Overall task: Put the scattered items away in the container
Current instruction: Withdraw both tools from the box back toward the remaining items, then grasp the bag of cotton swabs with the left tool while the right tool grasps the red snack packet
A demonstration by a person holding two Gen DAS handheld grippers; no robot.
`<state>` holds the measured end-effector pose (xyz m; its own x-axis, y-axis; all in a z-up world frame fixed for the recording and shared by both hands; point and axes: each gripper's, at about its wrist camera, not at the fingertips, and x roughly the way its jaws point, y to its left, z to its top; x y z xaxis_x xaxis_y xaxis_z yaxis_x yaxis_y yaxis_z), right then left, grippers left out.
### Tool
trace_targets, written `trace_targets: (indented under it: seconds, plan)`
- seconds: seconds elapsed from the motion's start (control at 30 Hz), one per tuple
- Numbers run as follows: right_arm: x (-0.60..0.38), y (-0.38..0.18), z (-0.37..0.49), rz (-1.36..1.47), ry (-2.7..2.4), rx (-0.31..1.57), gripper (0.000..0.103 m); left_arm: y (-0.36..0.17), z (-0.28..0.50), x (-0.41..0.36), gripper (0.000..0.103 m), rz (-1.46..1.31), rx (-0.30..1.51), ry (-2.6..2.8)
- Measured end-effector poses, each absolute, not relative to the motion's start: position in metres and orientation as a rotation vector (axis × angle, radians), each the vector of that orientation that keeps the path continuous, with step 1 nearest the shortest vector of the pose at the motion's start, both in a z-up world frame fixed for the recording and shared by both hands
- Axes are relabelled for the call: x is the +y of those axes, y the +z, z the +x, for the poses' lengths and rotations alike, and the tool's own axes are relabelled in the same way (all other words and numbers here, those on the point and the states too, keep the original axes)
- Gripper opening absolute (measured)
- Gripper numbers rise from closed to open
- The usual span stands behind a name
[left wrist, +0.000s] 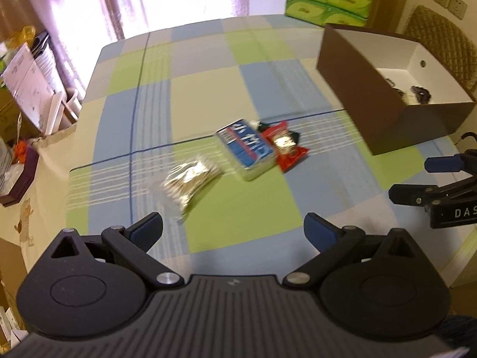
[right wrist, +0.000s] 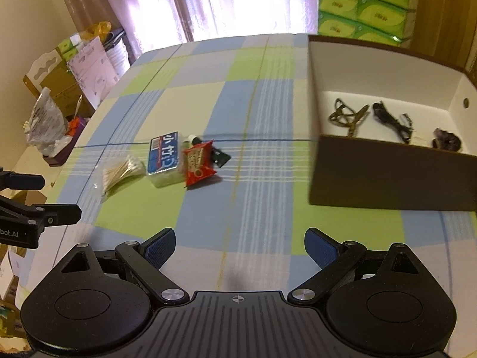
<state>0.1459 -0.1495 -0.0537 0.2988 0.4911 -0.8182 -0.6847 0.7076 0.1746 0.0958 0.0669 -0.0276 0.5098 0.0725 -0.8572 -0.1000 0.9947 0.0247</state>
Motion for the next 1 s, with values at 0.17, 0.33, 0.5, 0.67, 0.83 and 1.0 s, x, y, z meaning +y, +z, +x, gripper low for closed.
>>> trace_targets:
  seconds: [0.17,0.33,0.5,0.67,0.83,1.0]
  plan:
    - [-0.131,-0.065,0.146,-0.222,0.826,0.992,0.098,-0.037,0.098,0.083,0.099,-0.022,1.028,0.128]
    - [-0.109,-0.08,0.152,-0.221,0.831,1.011,0.098,-0.048,0.105,0.096,0.099,0.017,1.009,0.139]
    - [-0.09,-0.091,0.156,-0.239,0.887,1.012,0.098,-0.062,0.118,0.111,0.099,0.056,1.011,0.133]
    - [-0.074,-0.1,0.164,-0.26,0.928,1.006,0.098,-0.076,0.133,0.122,0.099,0.086,1.019,0.097]
    - [-0.06,-0.109,0.175,-0.274,0.929,1.008,0.098,-0.089,0.152,0.128,0.098,0.133,1.026,0.047]
    - [-0.052,-0.115,0.187,-0.29,0.931,1.026,0.098,-0.103,0.171,0.136,0.093,0.146,1.049,0.004]
